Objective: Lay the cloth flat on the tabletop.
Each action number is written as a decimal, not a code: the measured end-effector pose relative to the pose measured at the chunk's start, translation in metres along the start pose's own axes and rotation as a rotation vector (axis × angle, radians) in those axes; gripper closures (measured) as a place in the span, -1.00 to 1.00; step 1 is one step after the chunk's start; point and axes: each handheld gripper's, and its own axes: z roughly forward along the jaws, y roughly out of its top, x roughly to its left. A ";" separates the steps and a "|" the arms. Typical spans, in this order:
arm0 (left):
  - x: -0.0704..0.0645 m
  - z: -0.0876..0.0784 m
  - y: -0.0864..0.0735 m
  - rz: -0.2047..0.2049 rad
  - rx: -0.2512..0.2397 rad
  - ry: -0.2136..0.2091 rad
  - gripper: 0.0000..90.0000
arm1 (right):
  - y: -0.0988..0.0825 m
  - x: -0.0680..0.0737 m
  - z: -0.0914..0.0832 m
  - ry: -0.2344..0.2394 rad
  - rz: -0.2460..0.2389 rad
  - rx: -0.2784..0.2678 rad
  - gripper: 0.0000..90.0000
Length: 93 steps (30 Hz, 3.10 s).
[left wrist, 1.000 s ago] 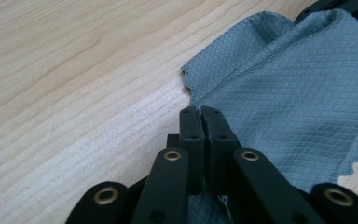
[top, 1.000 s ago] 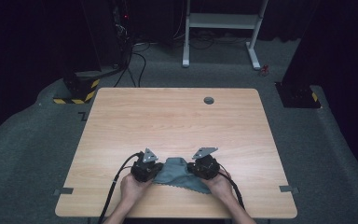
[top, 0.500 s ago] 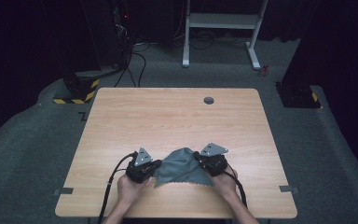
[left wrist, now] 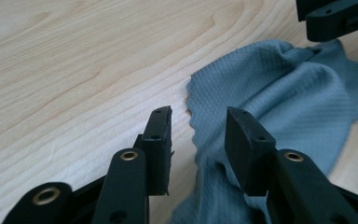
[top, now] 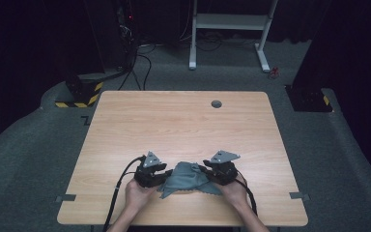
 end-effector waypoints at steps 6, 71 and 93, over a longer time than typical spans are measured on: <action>0.000 0.026 0.010 0.012 0.070 0.016 0.39 | 0.002 0.001 0.025 0.052 -0.005 0.077 0.98; 0.004 0.040 0.031 0.106 0.045 0.104 0.57 | -0.004 -0.003 -0.010 -0.057 -0.104 0.017 0.98; 0.013 0.031 0.014 0.119 0.079 0.087 0.92 | -0.010 -0.041 0.009 -0.054 0.134 0.046 0.99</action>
